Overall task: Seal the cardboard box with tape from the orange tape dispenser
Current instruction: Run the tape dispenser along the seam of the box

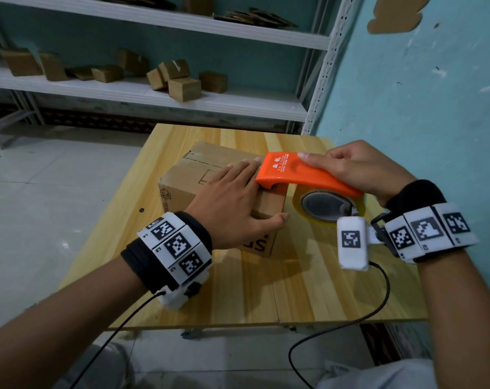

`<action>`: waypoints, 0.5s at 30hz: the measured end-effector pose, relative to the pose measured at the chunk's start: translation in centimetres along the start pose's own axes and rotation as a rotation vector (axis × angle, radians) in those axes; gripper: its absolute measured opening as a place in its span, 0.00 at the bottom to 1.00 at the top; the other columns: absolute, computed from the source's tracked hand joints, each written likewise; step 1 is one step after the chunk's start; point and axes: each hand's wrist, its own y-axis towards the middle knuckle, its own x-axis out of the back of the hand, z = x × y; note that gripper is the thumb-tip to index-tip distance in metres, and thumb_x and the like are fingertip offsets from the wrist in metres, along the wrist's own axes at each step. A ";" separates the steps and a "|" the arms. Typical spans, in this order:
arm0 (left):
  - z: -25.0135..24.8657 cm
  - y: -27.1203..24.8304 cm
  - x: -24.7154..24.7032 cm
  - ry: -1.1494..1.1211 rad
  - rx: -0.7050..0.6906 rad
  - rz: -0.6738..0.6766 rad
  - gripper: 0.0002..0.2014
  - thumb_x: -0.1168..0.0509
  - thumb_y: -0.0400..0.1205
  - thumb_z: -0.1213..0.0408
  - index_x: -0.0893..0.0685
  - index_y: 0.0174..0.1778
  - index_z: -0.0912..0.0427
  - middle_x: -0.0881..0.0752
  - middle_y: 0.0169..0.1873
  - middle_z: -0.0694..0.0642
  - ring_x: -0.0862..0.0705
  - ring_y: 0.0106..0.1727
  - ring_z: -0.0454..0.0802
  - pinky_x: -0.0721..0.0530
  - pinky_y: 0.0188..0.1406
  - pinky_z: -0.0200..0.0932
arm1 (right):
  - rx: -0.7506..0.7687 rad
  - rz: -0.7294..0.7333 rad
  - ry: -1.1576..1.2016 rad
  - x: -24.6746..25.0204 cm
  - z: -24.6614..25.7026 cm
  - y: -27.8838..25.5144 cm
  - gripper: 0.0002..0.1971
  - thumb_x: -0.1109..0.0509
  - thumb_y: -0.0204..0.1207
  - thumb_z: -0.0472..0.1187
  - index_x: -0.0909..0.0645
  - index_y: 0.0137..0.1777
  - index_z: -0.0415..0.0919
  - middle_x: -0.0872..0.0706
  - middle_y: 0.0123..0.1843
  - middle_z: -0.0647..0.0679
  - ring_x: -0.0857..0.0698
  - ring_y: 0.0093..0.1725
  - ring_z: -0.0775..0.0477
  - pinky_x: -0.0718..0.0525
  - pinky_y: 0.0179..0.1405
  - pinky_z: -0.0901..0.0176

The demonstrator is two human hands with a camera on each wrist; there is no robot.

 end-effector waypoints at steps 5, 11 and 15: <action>0.2 -0.1 0.0 0.009 0.000 -0.001 0.49 0.64 0.74 0.24 0.51 0.85 0.54 0.49 0.85 0.53 0.50 0.84 0.50 0.59 0.80 0.45 | 0.024 -0.076 0.044 -0.1 -0.1 0.2 0.31 0.27 0.70 0.67 0.13 0.41 0.33 0.14 0.35 0.45 0.15 0.34 0.50 0.20 0.38 0.60; 0.2 -0.1 0.0 -0.017 0.006 0.007 0.48 0.63 0.74 0.24 0.53 0.85 0.52 0.49 0.85 0.53 0.50 0.85 0.51 0.56 0.82 0.47 | 0.028 -0.107 0.075 -0.2 -0.2 0.5 0.30 0.24 0.69 0.65 0.13 0.48 0.33 0.12 0.39 0.46 0.13 0.38 0.50 0.19 0.38 0.61; 0.2 -0.1 0.2 -0.024 0.004 -0.005 0.46 0.60 0.75 0.25 0.51 0.85 0.51 0.48 0.85 0.52 0.50 0.84 0.50 0.56 0.80 0.46 | 0.036 -0.121 0.091 -0.2 0.0 0.4 0.28 0.23 0.69 0.63 0.14 0.48 0.35 0.12 0.39 0.47 0.13 0.36 0.52 0.22 0.33 0.63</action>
